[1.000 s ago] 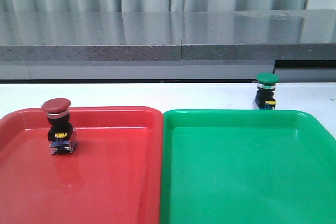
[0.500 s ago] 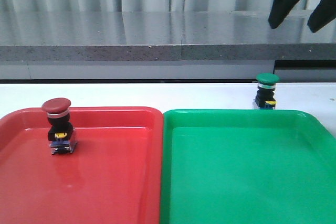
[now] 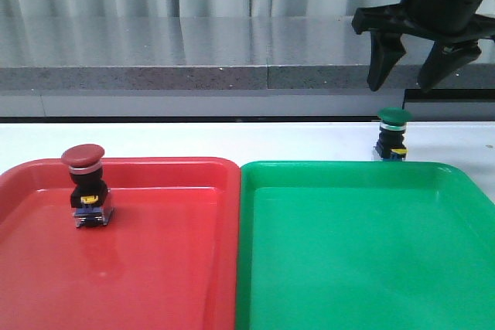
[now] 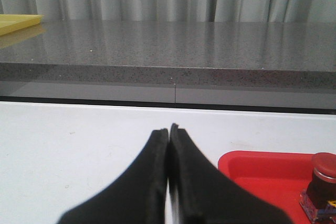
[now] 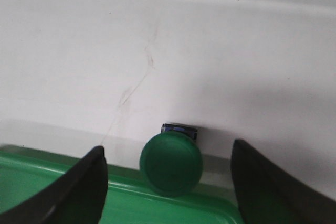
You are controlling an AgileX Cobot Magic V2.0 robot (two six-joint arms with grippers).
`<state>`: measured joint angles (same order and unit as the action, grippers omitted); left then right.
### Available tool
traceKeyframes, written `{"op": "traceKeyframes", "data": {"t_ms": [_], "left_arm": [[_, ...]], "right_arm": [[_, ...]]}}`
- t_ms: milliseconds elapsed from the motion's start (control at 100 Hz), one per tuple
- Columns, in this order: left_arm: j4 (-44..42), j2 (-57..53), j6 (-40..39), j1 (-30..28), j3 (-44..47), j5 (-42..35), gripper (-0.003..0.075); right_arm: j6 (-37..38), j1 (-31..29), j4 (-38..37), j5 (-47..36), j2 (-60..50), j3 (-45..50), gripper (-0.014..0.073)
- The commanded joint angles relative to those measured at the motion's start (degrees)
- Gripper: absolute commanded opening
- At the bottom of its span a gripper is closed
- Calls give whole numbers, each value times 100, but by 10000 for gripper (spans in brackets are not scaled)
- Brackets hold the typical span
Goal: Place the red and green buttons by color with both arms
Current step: 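Lower the right gripper over the green button and close on it, then lift the green button with the right gripper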
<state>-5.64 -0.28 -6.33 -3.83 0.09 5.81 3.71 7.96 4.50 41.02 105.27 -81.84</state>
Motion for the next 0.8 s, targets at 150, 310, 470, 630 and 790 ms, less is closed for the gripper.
{"op": "traceKeyframes", "data": {"t_ms": [150,310,470,630,790], "left_arm": [[6,-176,-36,-14,236,-454,-19],[6,-176,-36,-14,236,-454,-19],[6,-176,-36,-14,236,-454,-19],[6,-176,-36,-14,236,-454,-19],[6,-176,-36,-14,236,-454,-19]], "right_arm": [[-70,0,-26,-307,53,-205,507],[-70,0,-26,-315,201,-205,507],[-70,0,-26,-289,314,-205,507],[-70,0,-26,-258,308,-205,346],[-70,0,-26,-246,281,-205,209]]}}
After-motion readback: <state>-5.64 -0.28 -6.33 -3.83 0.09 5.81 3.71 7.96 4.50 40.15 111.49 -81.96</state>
